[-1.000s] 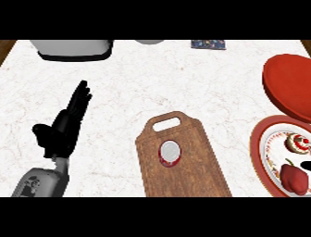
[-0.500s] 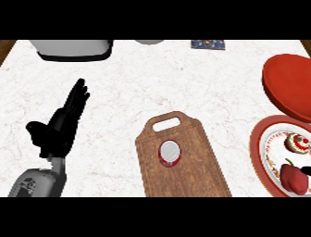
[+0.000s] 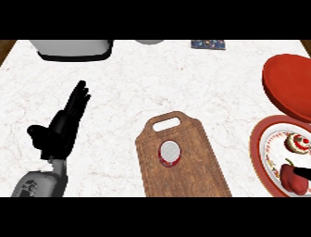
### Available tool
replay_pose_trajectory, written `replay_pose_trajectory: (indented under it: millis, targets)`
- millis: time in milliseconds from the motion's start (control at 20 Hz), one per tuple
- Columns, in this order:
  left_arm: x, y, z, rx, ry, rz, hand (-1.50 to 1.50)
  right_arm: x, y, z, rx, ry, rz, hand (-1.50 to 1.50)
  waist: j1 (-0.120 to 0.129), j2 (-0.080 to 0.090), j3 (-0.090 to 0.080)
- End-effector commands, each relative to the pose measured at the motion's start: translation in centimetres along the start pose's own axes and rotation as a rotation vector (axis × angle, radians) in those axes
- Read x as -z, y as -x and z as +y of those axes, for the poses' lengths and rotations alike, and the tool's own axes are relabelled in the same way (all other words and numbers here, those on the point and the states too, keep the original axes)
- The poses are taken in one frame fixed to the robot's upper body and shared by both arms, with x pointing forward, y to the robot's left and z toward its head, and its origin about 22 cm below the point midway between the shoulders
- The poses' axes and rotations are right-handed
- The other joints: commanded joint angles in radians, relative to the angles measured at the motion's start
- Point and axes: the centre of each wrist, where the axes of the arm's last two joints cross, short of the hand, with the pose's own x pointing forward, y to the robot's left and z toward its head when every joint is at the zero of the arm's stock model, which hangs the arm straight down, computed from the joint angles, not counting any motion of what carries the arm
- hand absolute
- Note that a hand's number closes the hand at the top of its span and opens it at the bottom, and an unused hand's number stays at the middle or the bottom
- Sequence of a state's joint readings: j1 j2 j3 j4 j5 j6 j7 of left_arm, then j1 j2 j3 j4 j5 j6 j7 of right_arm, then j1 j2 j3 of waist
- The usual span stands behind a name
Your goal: Pick the cupcake from the plate and place it in the bowl
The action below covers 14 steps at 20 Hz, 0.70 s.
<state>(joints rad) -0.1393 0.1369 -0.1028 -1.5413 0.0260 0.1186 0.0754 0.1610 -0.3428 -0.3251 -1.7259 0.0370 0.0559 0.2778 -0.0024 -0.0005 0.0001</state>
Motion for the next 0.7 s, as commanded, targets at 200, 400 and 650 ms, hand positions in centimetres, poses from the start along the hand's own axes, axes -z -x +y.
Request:
replay_pose_trajectory:
  millis: [200, 400, 650]
  targets:
    - [1.5, -0.3, -1.7, 0.005, -0.007, -0.014, 0.0, 1.4, 0.5, 0.6, 0.039, -0.015, 0.011, -1.5, -0.001, 0.001, 0.0]
    - [-1.3, -0.7, -1.0, -0.009, 0.001, -0.012, 0.0, 2.7, 4.3, 1.5, 0.03, -0.012, 0.029, -1.5, 0.004, 0.0, 0.0]
    - [-0.1, 2.7, -1.0, 0.004, 0.01, -0.002, 0.0, 2.9, 4.0, 2.0, -0.024, 0.028, 0.051, -1.5, 0.001, 0.001, 0.0]
